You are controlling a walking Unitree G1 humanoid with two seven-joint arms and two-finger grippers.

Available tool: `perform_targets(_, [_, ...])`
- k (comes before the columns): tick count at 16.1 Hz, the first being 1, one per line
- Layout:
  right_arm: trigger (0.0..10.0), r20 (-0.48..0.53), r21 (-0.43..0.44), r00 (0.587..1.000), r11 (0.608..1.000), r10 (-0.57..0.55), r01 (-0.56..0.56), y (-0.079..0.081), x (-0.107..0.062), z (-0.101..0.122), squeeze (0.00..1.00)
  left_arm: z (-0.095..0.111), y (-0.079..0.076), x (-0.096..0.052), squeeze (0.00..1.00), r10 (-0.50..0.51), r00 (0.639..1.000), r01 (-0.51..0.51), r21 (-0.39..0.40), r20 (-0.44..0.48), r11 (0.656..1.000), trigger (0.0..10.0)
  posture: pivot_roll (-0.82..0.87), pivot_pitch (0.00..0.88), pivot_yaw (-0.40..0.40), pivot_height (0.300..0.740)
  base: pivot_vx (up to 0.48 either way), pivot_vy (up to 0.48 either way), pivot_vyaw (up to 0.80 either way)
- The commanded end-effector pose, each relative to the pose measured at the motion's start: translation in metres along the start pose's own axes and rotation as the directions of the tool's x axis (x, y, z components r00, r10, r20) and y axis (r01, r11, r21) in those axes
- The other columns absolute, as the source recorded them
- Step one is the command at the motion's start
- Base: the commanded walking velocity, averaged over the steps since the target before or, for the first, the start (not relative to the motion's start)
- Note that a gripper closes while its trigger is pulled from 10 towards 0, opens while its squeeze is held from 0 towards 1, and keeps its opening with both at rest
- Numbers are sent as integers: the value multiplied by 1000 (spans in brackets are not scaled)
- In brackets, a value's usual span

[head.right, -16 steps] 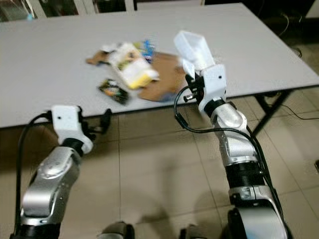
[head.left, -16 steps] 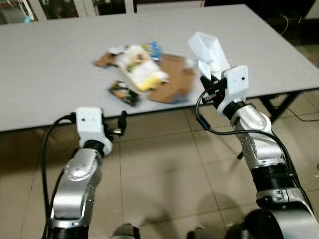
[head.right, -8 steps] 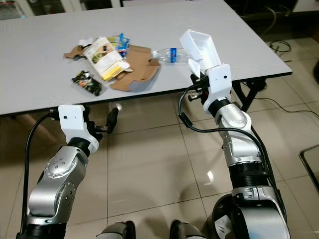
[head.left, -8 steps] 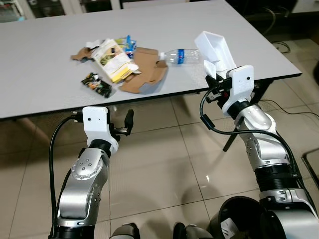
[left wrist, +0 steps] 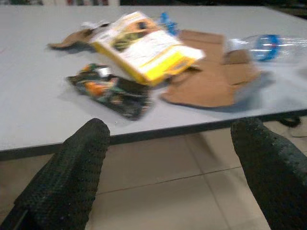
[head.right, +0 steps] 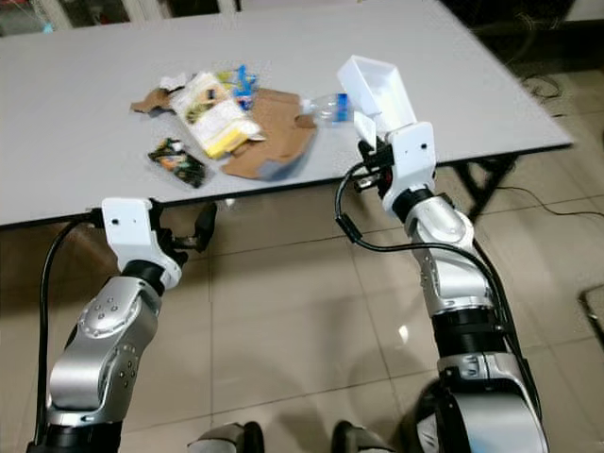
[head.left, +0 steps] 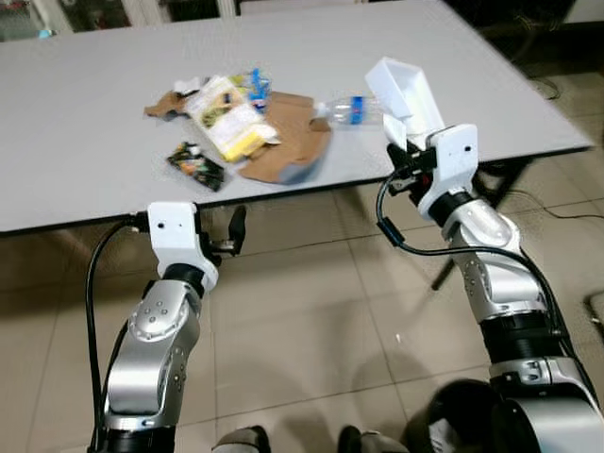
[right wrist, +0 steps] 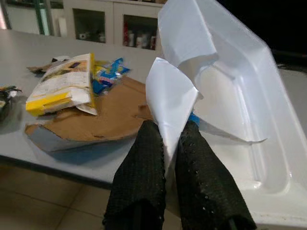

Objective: Picking trash to rubbish bin

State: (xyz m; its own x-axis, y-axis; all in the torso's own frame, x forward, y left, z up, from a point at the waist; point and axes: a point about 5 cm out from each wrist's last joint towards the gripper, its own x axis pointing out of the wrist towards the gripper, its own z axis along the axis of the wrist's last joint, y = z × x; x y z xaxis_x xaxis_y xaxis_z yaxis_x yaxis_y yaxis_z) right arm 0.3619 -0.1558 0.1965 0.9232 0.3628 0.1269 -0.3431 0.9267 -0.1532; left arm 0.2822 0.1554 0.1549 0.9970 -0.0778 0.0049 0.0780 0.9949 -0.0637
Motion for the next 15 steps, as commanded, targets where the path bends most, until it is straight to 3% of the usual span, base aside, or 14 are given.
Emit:
perform_targets(1, [10000,21,-2,1000,1000,8,-8,4,0,3,0,0,5,-2,0,16,1000,-16,8,-2,1000,10000,-36,153,41,740,311,270,0])
perform_targets(11, [10000,32,4,999,1000,4,-4,8,1,3,0,0,6,0,0,3,1000,-2,22,-10,1000,10000,-30,141,59,740,308,281,0])
perform_targets(15, [10000,42,9,999,1000,1,-2,9,1,5,0,-1,5,1,0,-4,1000,4,29,-13,1000,10000,-29,139,62,740,162,0,0])
